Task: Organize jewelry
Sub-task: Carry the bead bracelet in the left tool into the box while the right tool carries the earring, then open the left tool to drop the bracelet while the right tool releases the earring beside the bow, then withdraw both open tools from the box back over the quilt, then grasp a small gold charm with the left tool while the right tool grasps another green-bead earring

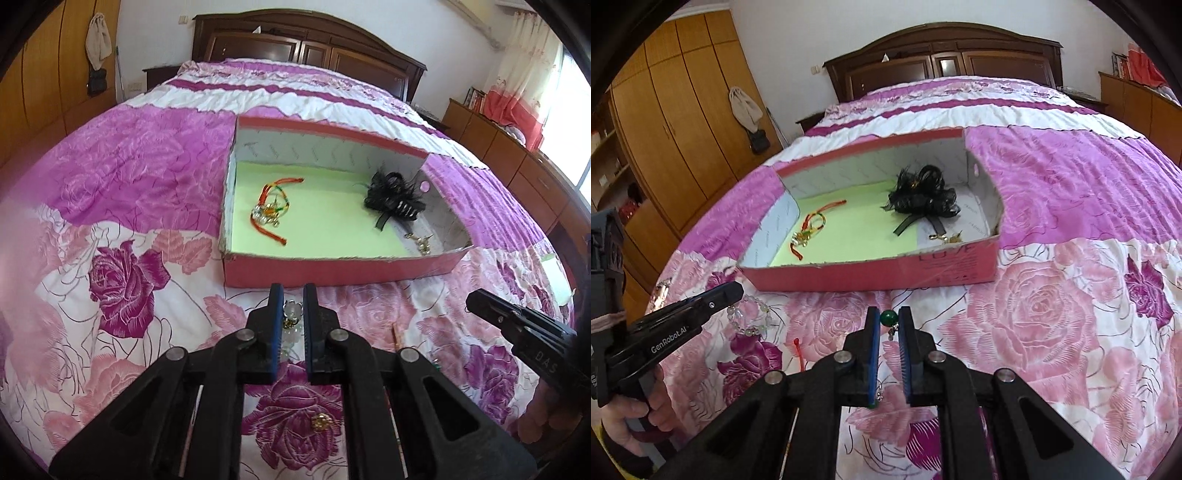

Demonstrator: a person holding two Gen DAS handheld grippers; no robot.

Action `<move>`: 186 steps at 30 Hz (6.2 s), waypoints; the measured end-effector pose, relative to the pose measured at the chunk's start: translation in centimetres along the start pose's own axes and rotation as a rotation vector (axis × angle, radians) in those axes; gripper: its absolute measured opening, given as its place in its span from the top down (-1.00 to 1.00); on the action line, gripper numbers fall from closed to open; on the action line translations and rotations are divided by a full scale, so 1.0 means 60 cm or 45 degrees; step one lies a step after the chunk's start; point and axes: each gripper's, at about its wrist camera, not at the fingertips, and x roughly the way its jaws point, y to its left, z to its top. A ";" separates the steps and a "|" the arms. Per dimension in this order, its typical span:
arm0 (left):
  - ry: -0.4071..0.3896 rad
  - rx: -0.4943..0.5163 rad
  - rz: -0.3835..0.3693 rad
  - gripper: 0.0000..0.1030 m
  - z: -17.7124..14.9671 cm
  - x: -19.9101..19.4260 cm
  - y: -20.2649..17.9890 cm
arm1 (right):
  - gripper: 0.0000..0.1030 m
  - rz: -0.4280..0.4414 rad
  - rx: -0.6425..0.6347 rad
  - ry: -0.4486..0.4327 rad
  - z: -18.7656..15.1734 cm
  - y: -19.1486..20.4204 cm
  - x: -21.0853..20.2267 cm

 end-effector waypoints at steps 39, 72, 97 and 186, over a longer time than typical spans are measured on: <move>-0.348 0.085 0.022 0.97 0.127 0.022 -0.057 | 0.78 -0.092 -0.101 -0.390 0.133 -0.014 -0.010; -0.061 0.082 0.081 0.37 0.097 0.143 -0.055 | 0.32 -0.137 -0.003 -0.101 0.119 -0.068 0.121; -0.085 0.107 0.019 0.33 0.085 0.012 -0.063 | 0.17 -0.020 0.057 -0.231 0.092 -0.022 -0.049; 0.175 0.124 -0.084 0.99 -0.073 0.002 -0.006 | 0.60 -0.007 -0.049 0.249 -0.075 0.025 0.042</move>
